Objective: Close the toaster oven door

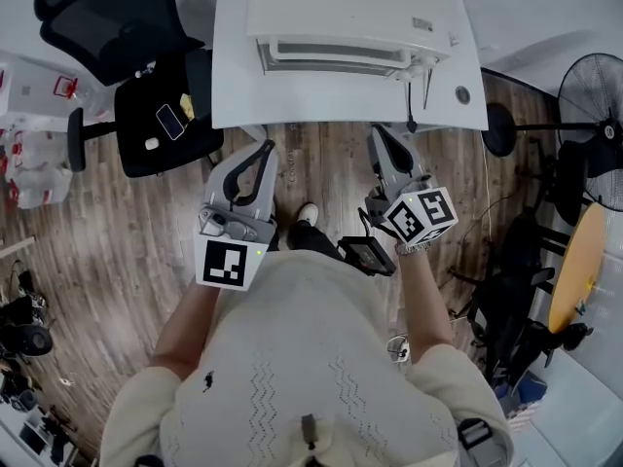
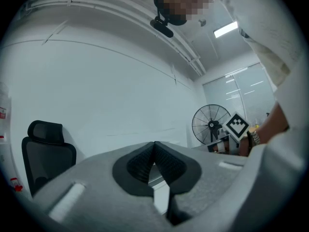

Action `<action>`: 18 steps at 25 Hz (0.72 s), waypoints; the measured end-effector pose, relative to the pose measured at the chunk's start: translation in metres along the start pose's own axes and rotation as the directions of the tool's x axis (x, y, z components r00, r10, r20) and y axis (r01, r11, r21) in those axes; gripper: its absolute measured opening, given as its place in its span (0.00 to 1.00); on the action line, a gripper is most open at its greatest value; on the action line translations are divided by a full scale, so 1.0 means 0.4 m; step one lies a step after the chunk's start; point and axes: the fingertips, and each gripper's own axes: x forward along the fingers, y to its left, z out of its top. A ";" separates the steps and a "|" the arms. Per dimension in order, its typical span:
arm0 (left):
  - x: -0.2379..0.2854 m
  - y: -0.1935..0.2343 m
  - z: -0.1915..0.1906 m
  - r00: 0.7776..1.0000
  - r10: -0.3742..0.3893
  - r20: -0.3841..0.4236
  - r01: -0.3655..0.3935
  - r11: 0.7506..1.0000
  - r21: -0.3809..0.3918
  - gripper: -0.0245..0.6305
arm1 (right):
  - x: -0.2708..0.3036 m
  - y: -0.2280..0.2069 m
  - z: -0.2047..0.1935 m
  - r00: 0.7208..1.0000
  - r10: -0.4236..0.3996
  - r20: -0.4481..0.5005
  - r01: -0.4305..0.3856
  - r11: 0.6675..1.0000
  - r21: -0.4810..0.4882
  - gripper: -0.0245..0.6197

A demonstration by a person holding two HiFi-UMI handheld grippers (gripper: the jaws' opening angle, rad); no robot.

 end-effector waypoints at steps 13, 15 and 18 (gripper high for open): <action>0.016 -0.030 0.009 0.999 -0.044 0.007 0.044 0.999 -0.001 0.04 | -0.122 0.106 0.138 0.997 0.013 0.073 -0.002 0.990 -0.142 0.05; 0.012 -0.032 0.013 0.999 -0.050 0.009 0.049 0.999 0.003 0.04 | -0.131 0.130 0.152 0.997 0.011 0.078 0.001 0.989 -0.146 0.05; 0.004 -0.024 0.024 0.999 -0.042 0.017 0.042 0.999 0.008 0.04 | -0.137 0.158 0.173 0.995 0.009 0.095 0.006 0.987 -0.161 0.05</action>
